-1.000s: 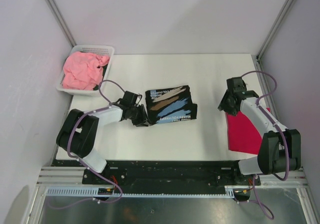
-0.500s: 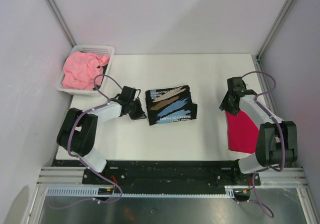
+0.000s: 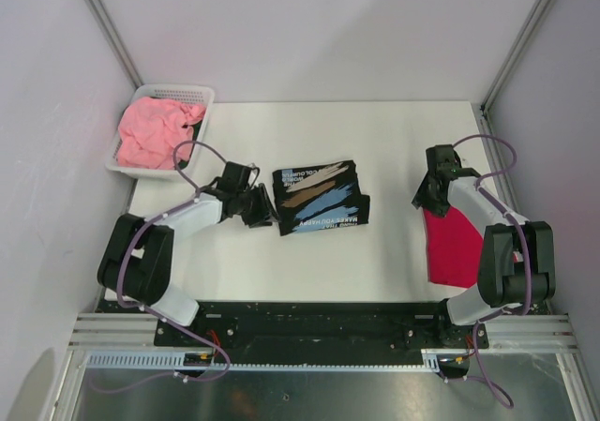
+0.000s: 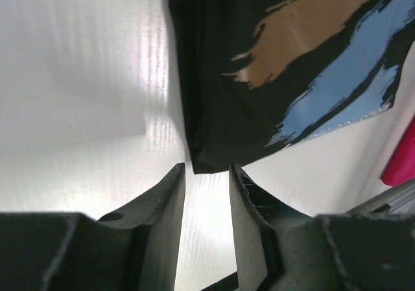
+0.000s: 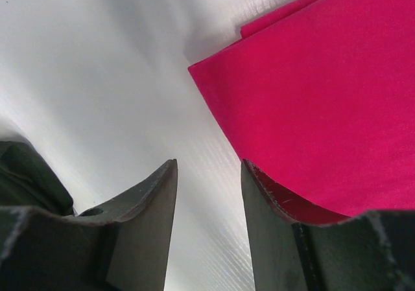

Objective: Fold and stack the t-shirts
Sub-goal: Put the neatly folded tshirt into the corner of the board with both arms

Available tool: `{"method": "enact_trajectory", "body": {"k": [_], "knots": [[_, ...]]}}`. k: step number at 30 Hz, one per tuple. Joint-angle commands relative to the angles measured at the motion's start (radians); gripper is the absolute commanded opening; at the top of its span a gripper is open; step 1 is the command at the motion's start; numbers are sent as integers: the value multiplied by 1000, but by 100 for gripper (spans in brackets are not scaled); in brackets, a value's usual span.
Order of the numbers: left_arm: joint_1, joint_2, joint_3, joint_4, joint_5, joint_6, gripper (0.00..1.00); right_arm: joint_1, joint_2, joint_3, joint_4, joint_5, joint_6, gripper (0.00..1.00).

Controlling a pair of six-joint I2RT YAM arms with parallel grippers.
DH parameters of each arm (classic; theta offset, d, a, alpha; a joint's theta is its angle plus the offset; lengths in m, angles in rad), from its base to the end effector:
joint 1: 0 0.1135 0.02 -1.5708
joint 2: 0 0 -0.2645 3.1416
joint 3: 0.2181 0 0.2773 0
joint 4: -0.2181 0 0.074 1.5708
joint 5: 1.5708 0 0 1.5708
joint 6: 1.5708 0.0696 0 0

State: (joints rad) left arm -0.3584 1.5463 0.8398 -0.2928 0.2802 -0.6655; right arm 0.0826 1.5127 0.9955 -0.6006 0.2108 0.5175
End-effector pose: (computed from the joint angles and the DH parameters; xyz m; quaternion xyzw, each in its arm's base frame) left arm 0.3066 -0.1354 0.1293 -0.1064 0.9449 -0.2535 0.1777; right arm 0.3319 0.0129 0.1681 0.2321 0.9411 -0.0319 0.2436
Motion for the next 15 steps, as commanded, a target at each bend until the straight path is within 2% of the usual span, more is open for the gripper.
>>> {"method": "enact_trajectory", "body": {"k": [1,13,15], "knots": [[-23,-5,18,28,57,26,39,-4,-10,1,25,6,-12,49],[-83,155,80,40,-47,-22,36,-5,-43,1,9,-5,-17,49],[-91,158,82,41,-59,-28,32,-5,-45,1,9,-2,-18,49]]}}
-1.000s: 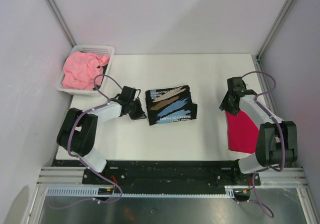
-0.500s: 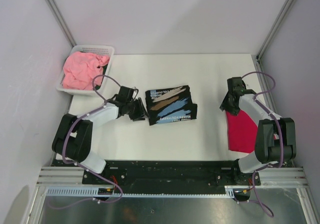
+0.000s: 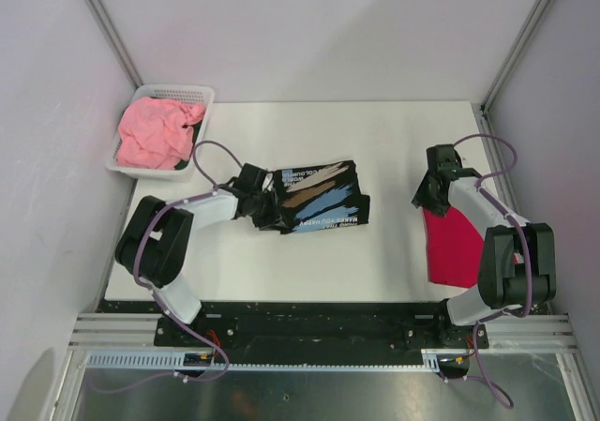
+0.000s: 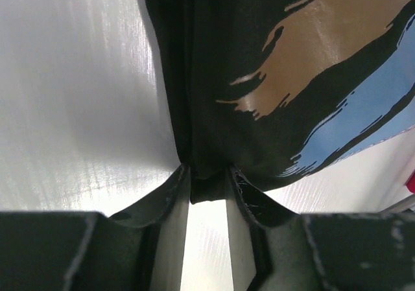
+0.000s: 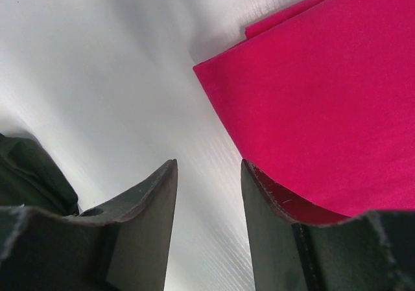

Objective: Fold and stack the t-shirts
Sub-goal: Put the neatly folded tshirt into the corner of the board with both arms

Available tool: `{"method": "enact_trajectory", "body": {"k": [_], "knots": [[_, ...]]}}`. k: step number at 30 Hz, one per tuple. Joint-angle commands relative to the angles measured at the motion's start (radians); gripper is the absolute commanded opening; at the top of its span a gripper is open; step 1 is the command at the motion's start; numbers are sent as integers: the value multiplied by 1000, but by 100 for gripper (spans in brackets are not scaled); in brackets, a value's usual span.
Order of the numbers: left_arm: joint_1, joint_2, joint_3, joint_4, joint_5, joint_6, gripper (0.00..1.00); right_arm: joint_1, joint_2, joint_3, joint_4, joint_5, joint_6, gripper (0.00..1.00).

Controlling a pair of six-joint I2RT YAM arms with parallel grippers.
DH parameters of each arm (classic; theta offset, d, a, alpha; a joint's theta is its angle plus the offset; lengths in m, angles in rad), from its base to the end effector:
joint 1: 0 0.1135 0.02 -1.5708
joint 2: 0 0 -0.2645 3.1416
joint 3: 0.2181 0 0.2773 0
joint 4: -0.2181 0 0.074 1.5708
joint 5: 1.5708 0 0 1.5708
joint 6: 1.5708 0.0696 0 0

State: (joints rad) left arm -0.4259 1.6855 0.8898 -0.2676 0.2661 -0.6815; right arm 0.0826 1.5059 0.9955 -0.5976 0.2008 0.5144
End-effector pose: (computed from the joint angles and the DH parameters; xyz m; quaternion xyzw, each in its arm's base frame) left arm 0.3123 -0.1618 0.1015 -0.0892 0.9558 -0.2401 0.1441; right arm 0.3319 0.0135 0.1703 0.2299 0.9410 -0.0261 0.2468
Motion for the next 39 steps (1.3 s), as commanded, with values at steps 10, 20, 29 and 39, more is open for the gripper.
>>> {"method": "enact_trajectory", "body": {"k": [10,20,29,39], "knots": [[42,-75,56,-106,-237,4,0,-5,9,19,15,61,-40,49],[131,-302,-99,-232,-414,-3,0,-5,143,54,45,170,-52,48],[192,-412,-174,-268,-469,2,0,9,186,64,63,210,-60,27],[262,-410,-152,-281,-483,44,0,156,268,180,53,97,7,0]]}}
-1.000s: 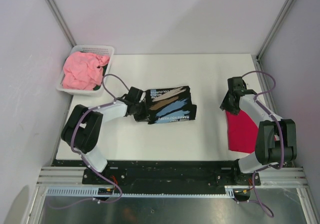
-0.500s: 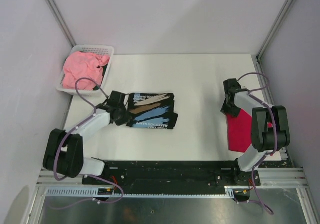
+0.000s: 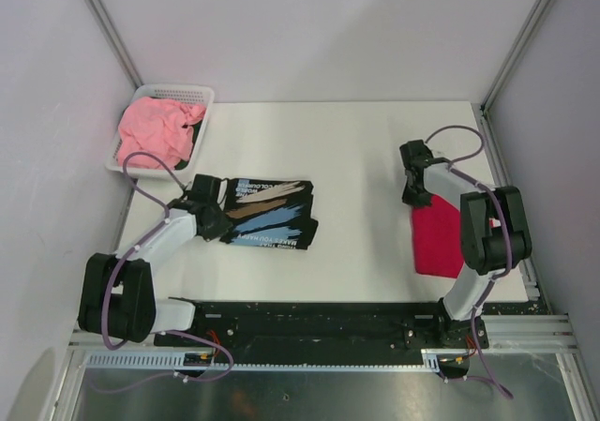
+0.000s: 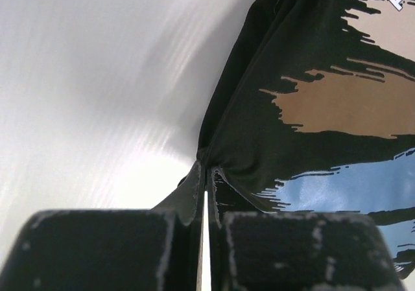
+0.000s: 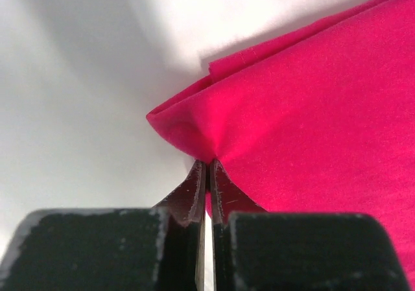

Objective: Fold and stack the t-shirts
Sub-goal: Put the neatly folded tshirt into the corner of the board with both arms

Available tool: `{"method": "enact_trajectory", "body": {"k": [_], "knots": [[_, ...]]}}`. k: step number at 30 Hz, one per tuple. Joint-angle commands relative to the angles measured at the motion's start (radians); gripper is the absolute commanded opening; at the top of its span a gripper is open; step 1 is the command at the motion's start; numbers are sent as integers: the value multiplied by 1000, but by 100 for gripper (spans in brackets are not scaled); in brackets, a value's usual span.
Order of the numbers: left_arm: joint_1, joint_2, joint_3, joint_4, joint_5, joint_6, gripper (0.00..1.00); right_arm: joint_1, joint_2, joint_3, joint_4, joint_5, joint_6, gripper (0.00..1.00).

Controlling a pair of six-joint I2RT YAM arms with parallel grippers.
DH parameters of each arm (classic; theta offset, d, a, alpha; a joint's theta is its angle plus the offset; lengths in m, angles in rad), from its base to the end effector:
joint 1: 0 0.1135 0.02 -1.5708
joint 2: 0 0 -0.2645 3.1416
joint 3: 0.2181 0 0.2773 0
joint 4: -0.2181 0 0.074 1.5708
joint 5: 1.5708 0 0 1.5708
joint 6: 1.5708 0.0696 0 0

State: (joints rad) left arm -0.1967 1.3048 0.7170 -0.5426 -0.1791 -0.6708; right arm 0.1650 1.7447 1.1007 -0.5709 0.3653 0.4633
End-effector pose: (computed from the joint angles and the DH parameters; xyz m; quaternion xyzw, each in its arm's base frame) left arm 0.2670 -0.0406 0.1396 -0.2472 0.9402 -0.0122 0.2341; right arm 0.3658 0.0357 0.1292 0.1756 0.9523 -0.1162 0.2208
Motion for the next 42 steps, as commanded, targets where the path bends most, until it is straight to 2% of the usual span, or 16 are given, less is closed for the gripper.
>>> {"method": "enact_trajectory", "body": {"k": [1,11,16,19,24,27,32,42], "knots": [[39,-32,22,-5,-35,37,0,93,39,83,32,-90,73,0],[85,-32,26,-8,-9,53,0,248,227,290,96,-297,265,0],[100,-27,22,-7,-4,55,0,288,309,410,101,-342,311,0],[104,-23,22,-8,8,54,0,308,349,499,56,-334,298,11],[105,-20,17,-6,30,56,0,344,303,557,0,-287,253,46],[106,-17,15,-6,36,53,0,370,242,541,-8,-276,240,57],[105,-14,13,-6,47,44,0,402,190,471,72,-341,223,65],[106,-9,16,-6,53,47,0,456,315,487,155,-468,195,66]]}}
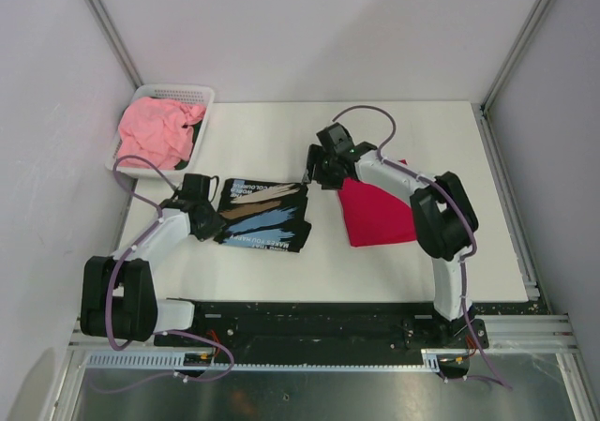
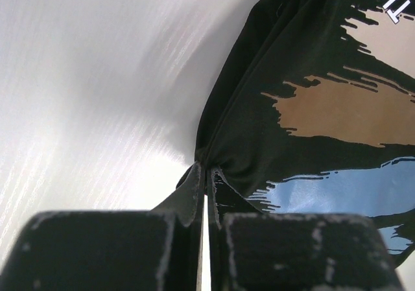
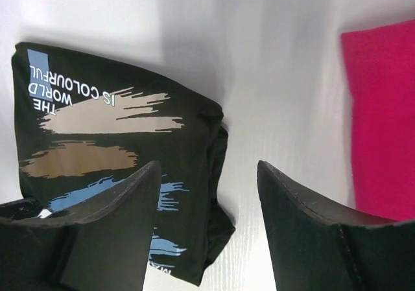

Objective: Fold and stack the t-shirts
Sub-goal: Put the neatly folded tshirt into the corner of the board with both arms

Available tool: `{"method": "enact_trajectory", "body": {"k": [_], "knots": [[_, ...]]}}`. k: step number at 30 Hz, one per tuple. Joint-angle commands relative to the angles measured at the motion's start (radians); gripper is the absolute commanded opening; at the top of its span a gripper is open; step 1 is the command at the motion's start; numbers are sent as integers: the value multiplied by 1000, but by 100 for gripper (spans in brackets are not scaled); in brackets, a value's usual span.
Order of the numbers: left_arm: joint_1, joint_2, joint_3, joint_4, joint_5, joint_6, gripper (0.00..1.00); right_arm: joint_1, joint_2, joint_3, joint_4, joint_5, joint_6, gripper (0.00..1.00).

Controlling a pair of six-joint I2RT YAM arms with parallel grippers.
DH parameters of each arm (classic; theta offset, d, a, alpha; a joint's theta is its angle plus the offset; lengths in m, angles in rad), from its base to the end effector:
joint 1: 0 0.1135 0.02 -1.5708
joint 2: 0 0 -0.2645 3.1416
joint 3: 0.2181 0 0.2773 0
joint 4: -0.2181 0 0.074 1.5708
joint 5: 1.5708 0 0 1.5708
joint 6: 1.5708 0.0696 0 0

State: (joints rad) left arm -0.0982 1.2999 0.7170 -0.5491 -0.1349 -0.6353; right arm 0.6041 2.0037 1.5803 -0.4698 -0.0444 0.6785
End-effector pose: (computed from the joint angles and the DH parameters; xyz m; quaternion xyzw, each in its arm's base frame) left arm 0.2686 -0.0171 0.1400 -0.2725 0.9350 -0.0165 0.2263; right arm 0.4035 0.2822 0.1852 0.0277 0.9425 0.2156 0.2537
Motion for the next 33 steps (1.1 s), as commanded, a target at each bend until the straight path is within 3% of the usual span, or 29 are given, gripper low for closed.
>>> {"method": "enact_trajectory", "body": {"k": [1,13,22,25,30,33], "knots": [[8,-2,16,0,8,12,0,21,69,13,55,-63,-23,66],[7,-1,16,0,9,16,0,77,203,120,9,-50,-46,70],[7,-7,18,0,14,17,0,107,252,178,-87,39,-27,60],[8,-7,16,1,23,18,0,116,264,188,-97,44,-25,48],[8,-36,37,0,70,56,0,154,284,269,-154,104,-34,6],[7,-62,64,-1,130,109,0,170,267,326,-195,149,-46,1]]}}
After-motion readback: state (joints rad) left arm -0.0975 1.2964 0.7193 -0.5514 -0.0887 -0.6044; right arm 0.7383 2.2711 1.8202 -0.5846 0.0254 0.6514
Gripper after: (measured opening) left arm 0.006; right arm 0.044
